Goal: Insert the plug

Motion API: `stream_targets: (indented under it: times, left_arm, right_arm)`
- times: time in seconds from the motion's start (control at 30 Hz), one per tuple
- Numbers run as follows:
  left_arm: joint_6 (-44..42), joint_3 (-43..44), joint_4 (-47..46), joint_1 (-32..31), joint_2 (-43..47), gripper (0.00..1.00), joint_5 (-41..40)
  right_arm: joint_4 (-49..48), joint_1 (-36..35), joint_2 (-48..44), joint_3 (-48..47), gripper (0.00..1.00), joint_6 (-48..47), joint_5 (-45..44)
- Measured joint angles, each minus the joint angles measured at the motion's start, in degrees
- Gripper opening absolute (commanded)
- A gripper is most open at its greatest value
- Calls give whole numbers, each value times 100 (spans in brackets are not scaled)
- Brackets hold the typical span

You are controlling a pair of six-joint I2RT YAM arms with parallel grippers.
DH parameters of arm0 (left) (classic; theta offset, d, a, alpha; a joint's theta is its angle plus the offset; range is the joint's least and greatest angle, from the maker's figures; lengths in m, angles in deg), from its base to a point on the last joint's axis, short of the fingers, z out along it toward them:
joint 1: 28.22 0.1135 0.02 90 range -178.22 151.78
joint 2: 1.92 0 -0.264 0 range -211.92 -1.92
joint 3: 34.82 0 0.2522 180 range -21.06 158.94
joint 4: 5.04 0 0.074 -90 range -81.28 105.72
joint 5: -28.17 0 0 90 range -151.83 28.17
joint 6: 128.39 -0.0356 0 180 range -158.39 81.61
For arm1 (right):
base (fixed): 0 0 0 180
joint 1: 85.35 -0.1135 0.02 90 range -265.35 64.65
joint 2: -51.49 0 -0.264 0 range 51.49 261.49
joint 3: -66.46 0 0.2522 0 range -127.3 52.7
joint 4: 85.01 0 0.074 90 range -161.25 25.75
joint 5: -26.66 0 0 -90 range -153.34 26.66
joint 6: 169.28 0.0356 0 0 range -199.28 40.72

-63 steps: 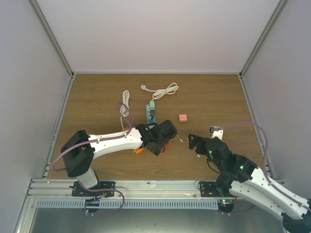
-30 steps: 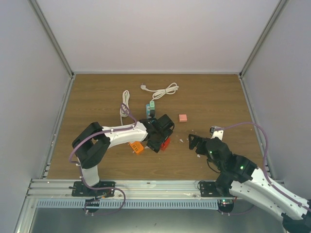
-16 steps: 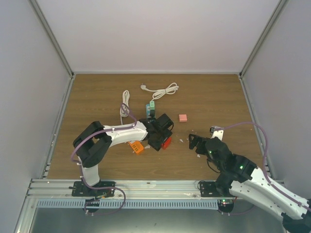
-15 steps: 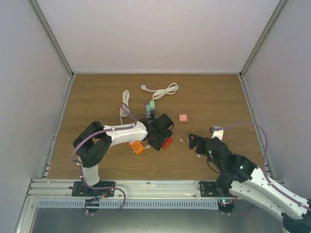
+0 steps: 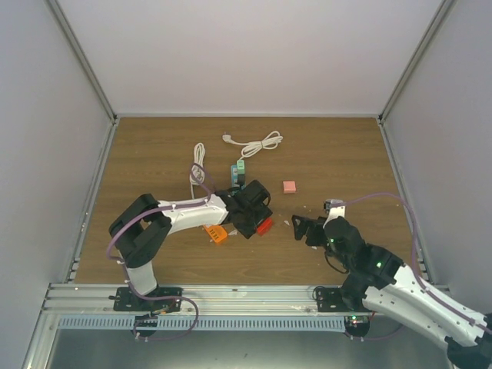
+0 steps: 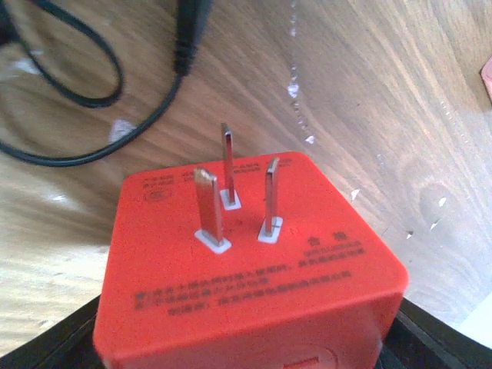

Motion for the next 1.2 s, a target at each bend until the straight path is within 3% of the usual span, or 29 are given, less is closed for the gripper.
stream_targets:
  times: [0.23,0.43,0.6,0.73,0.83,1.0,1.1,1.2]
  left_arm:
    - [-627,-232,404,66,933,38,-188]
    - [-1198,-691,457,577,2358,38,-208]
    - [-1556,-1263,595,1165,3189,38,-87]
    - [-1912,-1469,892,1698,3613,38,205]
    - [-2236,-1473,1027,2133,3829,38,476]
    - [-2774,-1537,1226,2680,4172,38,1054]
    - [-3023,-1550,1305,2791,4293,38,1377]
    - [-3220,-1572,1390,2813,4478,38,1685]
  right_arm:
    - [-868,-35,122,177,98,-1134,1040]
    - [-1290,-625,492,103,97,-1790,1099]
    - [-1655,-1899,1115,-184,98,-2284,208]
    - [-2275,-3418,1825,-262,100,-3023,-1217]
    - [-2728,-4116,2723,-424,100,-3713,-1974]
    - [-3591,-4266,3941,-474,100,-4937,-2546]
    - [-5104,-4273,3742,227,100,-6203,-2295]
    - [-6194,-3982,2951,1123,100,-7169,-1471]
